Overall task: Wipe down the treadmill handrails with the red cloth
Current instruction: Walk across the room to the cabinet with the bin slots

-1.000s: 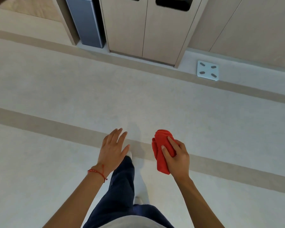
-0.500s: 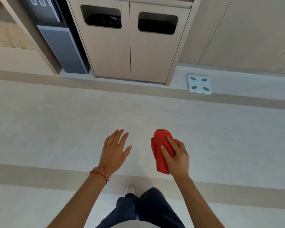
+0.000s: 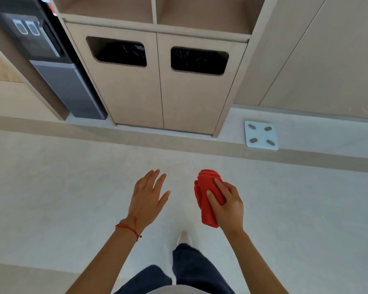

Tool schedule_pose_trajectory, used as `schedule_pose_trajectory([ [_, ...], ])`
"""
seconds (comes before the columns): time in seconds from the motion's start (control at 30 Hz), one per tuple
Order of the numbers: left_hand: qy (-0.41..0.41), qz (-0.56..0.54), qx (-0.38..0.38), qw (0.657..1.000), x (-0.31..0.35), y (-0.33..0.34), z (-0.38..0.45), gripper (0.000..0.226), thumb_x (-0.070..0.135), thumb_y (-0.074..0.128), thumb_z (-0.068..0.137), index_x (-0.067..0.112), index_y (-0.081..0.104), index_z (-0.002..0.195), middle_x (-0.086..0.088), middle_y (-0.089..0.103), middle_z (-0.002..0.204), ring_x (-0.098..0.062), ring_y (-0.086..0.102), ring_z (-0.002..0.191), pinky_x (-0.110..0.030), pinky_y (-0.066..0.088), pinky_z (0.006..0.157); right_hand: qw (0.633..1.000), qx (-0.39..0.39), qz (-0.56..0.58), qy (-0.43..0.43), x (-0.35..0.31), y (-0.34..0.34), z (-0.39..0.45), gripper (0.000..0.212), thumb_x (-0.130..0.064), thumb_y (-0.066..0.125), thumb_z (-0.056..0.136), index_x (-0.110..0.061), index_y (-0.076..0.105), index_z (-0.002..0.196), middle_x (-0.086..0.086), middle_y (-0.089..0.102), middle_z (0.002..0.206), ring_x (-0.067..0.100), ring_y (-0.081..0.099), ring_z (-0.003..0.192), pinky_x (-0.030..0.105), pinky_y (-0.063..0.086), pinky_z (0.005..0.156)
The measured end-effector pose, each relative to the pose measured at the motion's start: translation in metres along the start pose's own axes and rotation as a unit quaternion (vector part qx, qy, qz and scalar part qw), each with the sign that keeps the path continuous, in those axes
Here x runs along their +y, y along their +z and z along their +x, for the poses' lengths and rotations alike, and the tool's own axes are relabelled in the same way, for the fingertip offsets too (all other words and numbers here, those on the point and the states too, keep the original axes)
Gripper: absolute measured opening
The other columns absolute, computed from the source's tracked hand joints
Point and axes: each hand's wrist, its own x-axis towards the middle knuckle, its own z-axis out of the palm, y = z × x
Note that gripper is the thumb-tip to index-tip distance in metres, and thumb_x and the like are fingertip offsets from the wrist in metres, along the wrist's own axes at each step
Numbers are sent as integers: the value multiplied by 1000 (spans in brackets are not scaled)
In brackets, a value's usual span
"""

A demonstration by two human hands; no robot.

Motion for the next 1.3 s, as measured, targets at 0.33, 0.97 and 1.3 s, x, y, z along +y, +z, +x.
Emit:
schedule_pose_trajectory([
  [0.33,2,-4,-3,1000,-9,-12,167,70,52,12,99,4,60,120,-18,59,124,-36,56,113,-50,47,87,1000,16,-7,-2,-6,0,169,44,-30,61,85,-19,52,127,8,57,123,24,58,99,27,45,78],
  [0.97,73,-5,9,997,-71,-44,475,69,50,11,99,4,57,123,-17,56,127,-34,51,118,-48,44,92,995,96,17,14,-65,34,453,42,-25,65,84,-17,55,124,11,57,121,17,53,96,24,41,79],
  [1.3,69,5,34,997,-58,-50,596,71,50,9,99,3,57,123,-19,56,127,-35,52,118,-47,45,92,995,94,35,-25,-71,20,581,43,-29,63,84,-21,53,125,7,54,124,12,50,96,22,41,77],
])
